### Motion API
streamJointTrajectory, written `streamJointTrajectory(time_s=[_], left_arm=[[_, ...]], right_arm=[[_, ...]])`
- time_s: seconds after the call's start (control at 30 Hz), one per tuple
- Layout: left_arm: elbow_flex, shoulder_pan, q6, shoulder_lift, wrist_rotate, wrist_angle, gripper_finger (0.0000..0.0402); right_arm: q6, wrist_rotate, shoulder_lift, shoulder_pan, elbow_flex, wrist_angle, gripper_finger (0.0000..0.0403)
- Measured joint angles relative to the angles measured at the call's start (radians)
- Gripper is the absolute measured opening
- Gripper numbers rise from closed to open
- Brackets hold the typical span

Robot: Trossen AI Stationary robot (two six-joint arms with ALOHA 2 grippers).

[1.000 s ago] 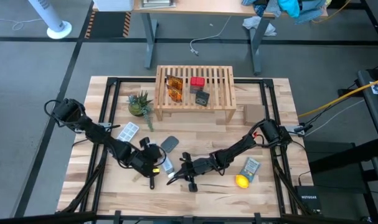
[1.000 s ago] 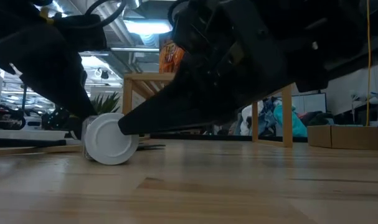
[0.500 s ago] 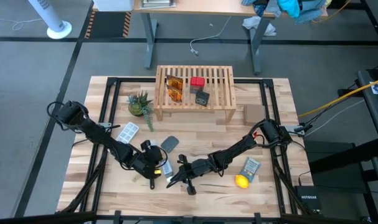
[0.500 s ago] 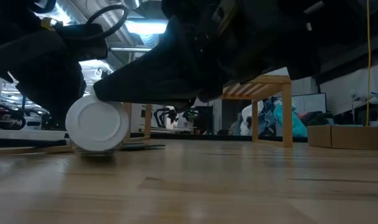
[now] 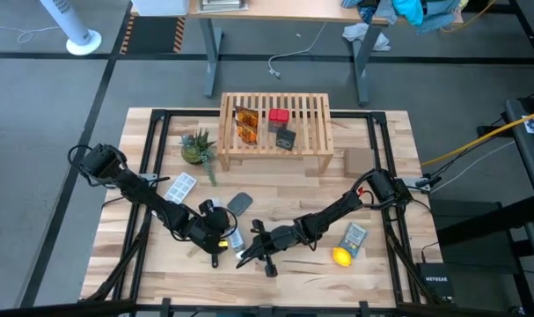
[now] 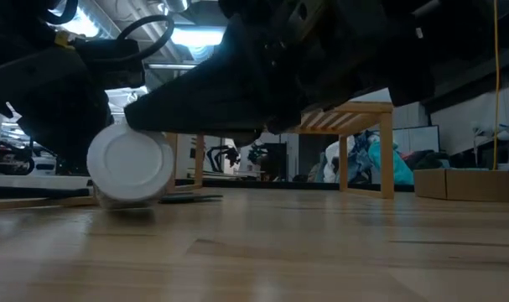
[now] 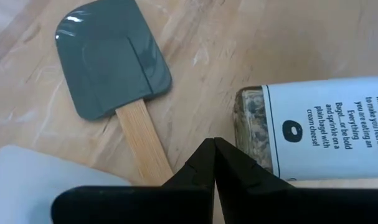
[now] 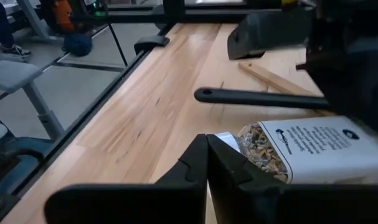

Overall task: Shelf spices
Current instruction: Put the white seasoning bottle on the shelf

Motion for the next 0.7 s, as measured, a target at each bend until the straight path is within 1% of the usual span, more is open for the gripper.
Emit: streamJointTrajectory(time_s=[0.2, 0.37, 0.6, 0.63, 0.7], left_arm=[[0.0, 0.0, -0.01, 0.0, 0.005, -0.001, 0.0], [0.0, 0.0, -0.021, 0.001, 0.025, -0.001, 0.0], [-0.001, 0.0, -0.034, 0.002, 0.038, -0.002, 0.0], [-0.001, 0.0, -0.036, 0.002, 0.042, -0.001, 0.0], [0.002, -0.002, -0.036, 0.002, 0.075, 0.035, 0.0]], right_arm=[[-0.026, 0.013, 0.0, 0.0, 0.001, 0.011, 0.0008], [-0.07, 0.033, -0.003, 0.0, 0.002, 0.066, 0.0008], [-0.105, 0.063, -0.003, -0.002, 0.003, 0.097, 0.0008], [-0.109, 0.069, -0.003, -0.002, 0.003, 0.106, 0.0008], [-0.128, 0.121, -0.003, -0.008, 0.003, 0.104, 0.0008]])
